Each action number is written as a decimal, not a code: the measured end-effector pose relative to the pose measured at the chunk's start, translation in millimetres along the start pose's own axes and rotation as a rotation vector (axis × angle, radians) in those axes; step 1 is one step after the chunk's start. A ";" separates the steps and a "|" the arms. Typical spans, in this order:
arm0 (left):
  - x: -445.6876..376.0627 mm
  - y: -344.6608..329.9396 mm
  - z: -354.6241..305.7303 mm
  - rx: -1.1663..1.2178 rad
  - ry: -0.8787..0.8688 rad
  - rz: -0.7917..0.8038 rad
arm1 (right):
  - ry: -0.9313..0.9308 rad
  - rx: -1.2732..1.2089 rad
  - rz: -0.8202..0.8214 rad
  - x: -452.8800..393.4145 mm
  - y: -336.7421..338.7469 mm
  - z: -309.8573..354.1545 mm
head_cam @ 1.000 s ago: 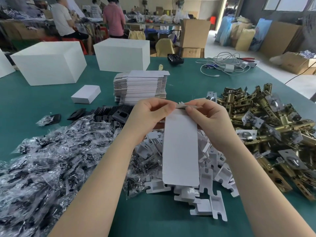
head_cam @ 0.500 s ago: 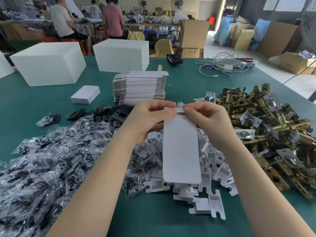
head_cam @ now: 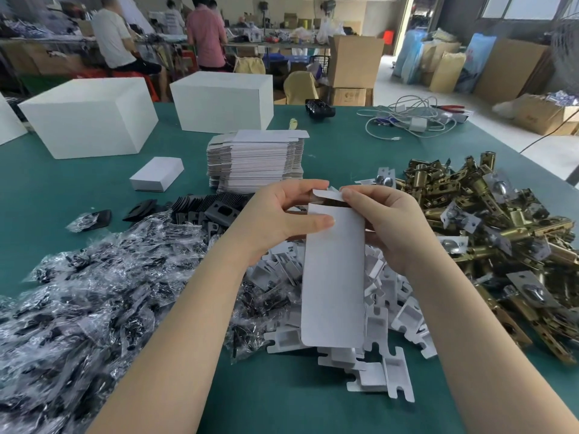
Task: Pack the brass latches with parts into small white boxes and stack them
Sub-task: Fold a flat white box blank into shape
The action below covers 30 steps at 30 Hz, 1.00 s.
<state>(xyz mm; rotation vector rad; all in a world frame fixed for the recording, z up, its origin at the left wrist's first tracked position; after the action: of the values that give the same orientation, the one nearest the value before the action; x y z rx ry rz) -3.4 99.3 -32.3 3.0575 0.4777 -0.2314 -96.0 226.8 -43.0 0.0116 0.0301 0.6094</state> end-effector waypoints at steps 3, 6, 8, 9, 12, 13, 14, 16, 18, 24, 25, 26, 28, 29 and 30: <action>1.0 0.3 0.4 0.046 0.010 -0.020 | -0.010 0.000 0.021 1.5 -0.1 2.0; 2.1 0.4 2.1 0.106 0.042 -0.035 | -0.035 -0.017 0.078 2.8 -3.0 2.3; 2.9 -0.8 3.5 0.154 0.072 -0.033 | -0.053 -0.033 0.115 3.7 -4.3 2.0; 3.2 -1.7 4.1 0.167 0.084 -0.031 | -0.057 -0.033 0.126 4.2 -4.5 2.2; 4.0 -2.9 8.6 0.196 0.133 -0.038 | -0.035 -0.015 0.127 4.8 -3.1 4.5; 4.8 -2.7 9.9 0.210 0.152 -0.045 | -0.027 -0.013 0.128 4.8 -3.2 5.4; 5.4 -2.3 10.9 0.225 0.168 -0.052 | -0.021 -0.015 0.131 4.9 -3.9 6.1; 6.4 -1.8 12.7 0.247 0.197 -0.062 | -0.009 -0.018 0.129 5.2 -4.7 7.6; 7.1 -2.9 15.7 0.245 0.231 -0.067 | 0.010 0.007 0.110 4.7 -3.7 8.6; 6.5 -1.7 20.9 0.259 0.267 -0.120 | 0.059 0.089 0.077 4.0 -4.7 10.6; 6.5 -1.0 20.0 0.265 0.262 -0.121 | 0.048 0.071 0.092 4.3 -5.4 10.0; 6.4 0.4 19.1 0.273 0.255 -0.127 | 0.029 0.055 0.122 5.1 -6.8 8.3; 6.3 4.0 18.5 0.285 0.242 -0.146 | -0.023 0.041 0.204 7.6 -12.2 4.1; 6.5 4.7 18.6 0.284 0.242 -0.149 | -0.040 0.036 0.233 8.9 -14.3 2.9; 6.8 4.3 18.7 0.281 0.243 -0.145 | -0.046 0.030 0.241 9.2 -14.9 2.6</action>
<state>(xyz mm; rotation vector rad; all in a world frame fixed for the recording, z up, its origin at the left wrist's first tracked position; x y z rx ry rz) 1.7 96.1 -51.8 3.3462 0.7400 0.0796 -79.8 219.9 -40.9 0.0590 -0.0074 0.8497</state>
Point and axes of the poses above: each hand's wrist, its own x-axis away from the middle knuckle, its own y-axis out of the back of the hand, z = x × y, the point moved 10 cm from there along -x, towards the middle knuckle, and after that the axes turned 4 degrees about x, right-handed, at the moved point
